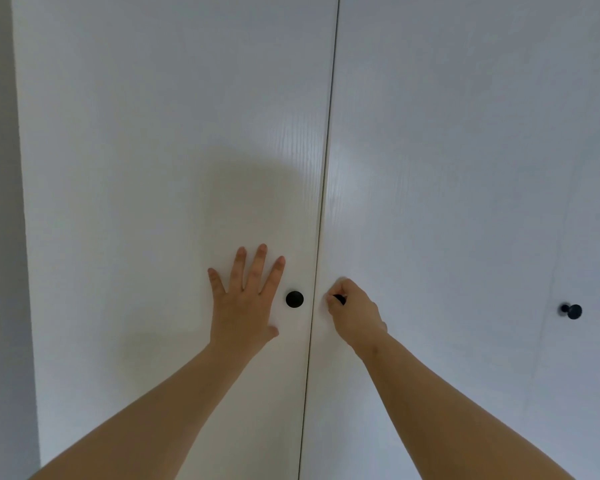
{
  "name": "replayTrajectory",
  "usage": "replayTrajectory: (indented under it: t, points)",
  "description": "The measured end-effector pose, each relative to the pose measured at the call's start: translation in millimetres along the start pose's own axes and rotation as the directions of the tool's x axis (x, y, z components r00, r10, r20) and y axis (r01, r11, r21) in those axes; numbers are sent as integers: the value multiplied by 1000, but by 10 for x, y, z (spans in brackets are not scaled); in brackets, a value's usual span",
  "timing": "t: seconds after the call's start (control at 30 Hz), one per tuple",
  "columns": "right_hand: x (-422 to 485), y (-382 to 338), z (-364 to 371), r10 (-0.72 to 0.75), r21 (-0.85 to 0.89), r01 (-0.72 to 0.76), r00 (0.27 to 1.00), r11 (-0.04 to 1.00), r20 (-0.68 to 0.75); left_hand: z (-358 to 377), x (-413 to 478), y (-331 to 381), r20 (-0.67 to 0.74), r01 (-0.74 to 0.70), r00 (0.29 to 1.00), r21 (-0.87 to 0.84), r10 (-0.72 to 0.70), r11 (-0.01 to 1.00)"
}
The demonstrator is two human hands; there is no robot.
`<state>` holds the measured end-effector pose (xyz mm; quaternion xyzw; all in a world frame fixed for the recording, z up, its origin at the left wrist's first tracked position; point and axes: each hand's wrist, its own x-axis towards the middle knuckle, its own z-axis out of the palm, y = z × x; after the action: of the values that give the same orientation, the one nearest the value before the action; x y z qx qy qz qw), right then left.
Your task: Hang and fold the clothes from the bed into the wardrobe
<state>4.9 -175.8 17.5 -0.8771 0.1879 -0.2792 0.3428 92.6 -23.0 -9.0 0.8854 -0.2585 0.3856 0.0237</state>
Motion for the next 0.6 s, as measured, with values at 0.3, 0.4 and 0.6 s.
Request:
replayTrajectory:
  t: [0.3,0.4,0.6]
  points:
    - [37,22,39,16,136,-23,999,990,51,38,-7,4,-25,-15,1000,18,15,1000]
    - [49,41,48,0,172,-8,999,985,46,20,-8,4,0,-7,1000,19,7,1000]
    - [-81,-17,-5,-10,287,-10,998,958,67,-158,-20,1,159,-7,987,-10,9,1000]
